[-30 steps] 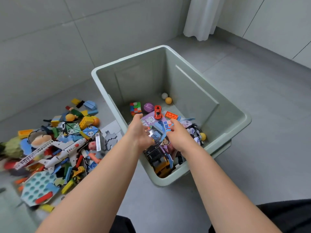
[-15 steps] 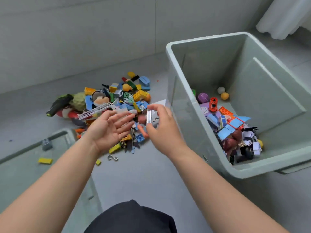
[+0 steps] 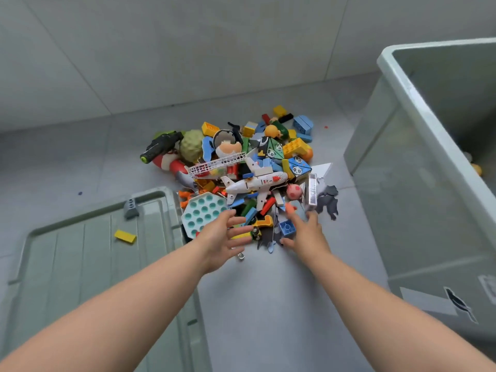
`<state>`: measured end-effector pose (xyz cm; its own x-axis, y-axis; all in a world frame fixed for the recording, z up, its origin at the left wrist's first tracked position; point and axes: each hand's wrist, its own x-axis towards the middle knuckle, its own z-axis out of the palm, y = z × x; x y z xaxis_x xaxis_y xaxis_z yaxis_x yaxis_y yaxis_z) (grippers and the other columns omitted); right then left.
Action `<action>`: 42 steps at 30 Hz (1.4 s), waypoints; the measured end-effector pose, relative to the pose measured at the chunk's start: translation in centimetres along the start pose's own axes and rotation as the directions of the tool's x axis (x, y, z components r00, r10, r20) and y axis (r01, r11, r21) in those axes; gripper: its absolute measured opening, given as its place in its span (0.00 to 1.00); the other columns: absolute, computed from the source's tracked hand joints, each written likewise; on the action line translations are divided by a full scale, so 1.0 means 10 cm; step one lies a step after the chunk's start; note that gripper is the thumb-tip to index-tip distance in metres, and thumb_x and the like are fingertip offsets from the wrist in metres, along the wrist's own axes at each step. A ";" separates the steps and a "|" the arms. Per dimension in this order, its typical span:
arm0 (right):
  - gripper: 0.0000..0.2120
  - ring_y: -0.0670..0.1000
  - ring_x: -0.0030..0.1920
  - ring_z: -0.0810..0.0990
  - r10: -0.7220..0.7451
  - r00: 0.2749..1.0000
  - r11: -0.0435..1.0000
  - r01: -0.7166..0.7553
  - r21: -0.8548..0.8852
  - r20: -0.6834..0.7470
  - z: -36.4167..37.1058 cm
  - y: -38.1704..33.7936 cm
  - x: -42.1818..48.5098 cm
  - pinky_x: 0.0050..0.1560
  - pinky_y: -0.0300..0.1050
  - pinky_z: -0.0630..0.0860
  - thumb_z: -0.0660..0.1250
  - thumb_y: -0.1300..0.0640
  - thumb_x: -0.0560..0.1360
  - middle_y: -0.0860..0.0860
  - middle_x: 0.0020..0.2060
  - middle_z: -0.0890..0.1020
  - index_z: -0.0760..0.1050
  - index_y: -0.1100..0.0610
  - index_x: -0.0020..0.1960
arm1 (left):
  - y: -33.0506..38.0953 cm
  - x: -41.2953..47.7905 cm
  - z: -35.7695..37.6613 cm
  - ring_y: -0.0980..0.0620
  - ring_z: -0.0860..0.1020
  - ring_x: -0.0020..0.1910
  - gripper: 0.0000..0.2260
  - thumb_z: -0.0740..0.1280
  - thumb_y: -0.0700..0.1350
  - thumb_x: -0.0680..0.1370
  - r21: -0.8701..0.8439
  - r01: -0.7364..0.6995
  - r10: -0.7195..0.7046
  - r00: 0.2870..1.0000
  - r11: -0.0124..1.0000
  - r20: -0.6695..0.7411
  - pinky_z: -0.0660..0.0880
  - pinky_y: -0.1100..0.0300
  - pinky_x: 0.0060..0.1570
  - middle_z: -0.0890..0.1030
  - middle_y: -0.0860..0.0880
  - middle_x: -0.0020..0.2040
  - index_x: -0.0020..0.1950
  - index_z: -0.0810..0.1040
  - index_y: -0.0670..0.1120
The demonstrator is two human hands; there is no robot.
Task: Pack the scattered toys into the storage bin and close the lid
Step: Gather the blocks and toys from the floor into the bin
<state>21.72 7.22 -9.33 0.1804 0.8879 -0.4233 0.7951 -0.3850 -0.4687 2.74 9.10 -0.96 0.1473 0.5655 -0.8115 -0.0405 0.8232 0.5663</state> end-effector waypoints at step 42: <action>0.40 0.60 0.73 0.55 0.217 0.937 0.973 -0.185 0.138 -0.273 -0.44 0.52 0.45 0.71 0.49 0.54 0.68 0.47 0.72 0.58 0.75 0.52 0.50 0.59 0.75 | -0.50 0.30 0.20 0.42 0.82 0.37 0.19 0.76 0.46 0.63 -0.459 0.070 0.046 0.971 0.886 0.236 0.79 0.44 0.45 0.83 0.39 0.42 0.50 0.79 0.40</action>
<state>29.23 10.26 -10.27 0.4992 0.8176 -0.2869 0.6606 -0.5734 -0.4846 5.40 6.62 -5.96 0.3740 0.5746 -0.7280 -0.4787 0.7919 0.3791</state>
